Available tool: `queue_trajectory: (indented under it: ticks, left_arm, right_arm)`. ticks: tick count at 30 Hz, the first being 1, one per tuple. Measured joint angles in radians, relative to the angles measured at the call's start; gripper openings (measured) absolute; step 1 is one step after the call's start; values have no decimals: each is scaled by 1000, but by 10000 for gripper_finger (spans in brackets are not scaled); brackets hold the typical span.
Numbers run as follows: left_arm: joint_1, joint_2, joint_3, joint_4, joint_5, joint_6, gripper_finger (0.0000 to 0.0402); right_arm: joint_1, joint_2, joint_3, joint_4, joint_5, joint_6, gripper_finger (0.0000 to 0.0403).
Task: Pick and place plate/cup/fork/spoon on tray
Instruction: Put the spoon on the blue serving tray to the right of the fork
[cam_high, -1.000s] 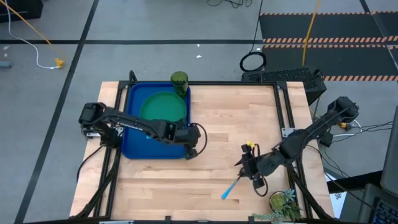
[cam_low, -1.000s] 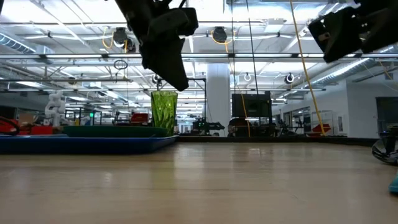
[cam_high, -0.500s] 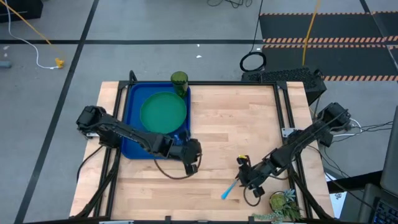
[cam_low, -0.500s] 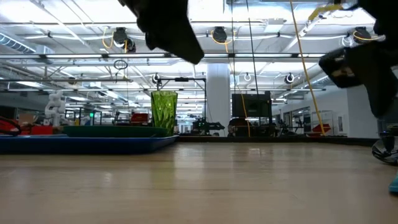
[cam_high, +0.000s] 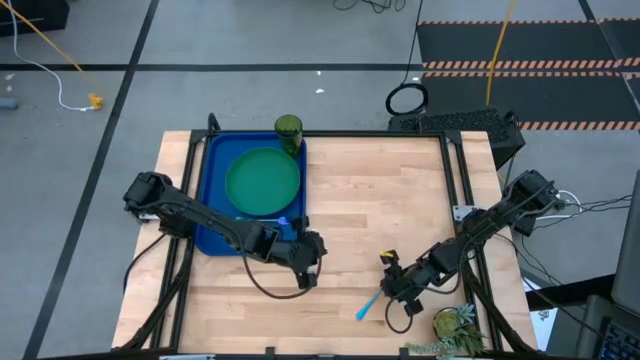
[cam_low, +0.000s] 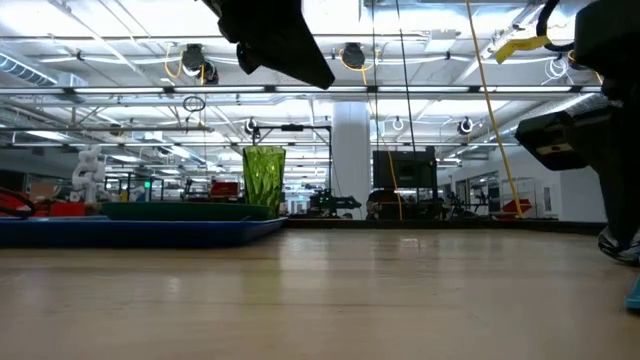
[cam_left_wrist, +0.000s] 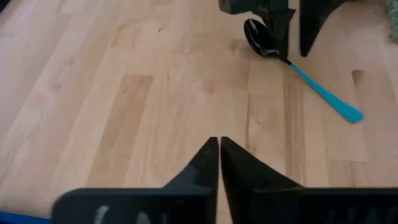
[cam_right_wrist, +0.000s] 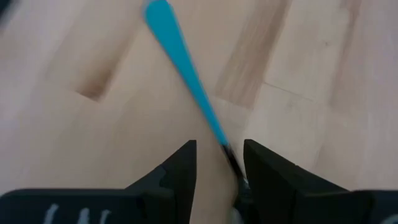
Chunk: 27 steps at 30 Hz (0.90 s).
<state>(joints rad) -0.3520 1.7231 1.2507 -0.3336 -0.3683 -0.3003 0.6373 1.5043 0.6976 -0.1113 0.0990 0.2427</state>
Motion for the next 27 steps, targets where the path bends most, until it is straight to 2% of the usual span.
queue_trajectory:
  ticks: [3, 9, 14, 18, 27]
  left_arm:
    - [0, 7, 0, 2, 1, 3, 6]
    - [1, 7, 0, 39, 1, 13, 30]
    - [1, 7, 0, 55, 2, 30, 30]
    - [2, 7, 0, 55, 2, 31, 32]
    - [2, 7, 0, 55, 2, 33, 33]
  right_arm:
    - [0, 0, -16, 0, 12, 0, 123]
    - [-1, 0, -45, 27, 36, -7, 123]
    - [-1, 0, -50, 33, 35, -22, 118]
    - [-2, 0, -50, 33, 35, -27, 96]
    - [-18, -1, -50, 34, 29, -41, 19]
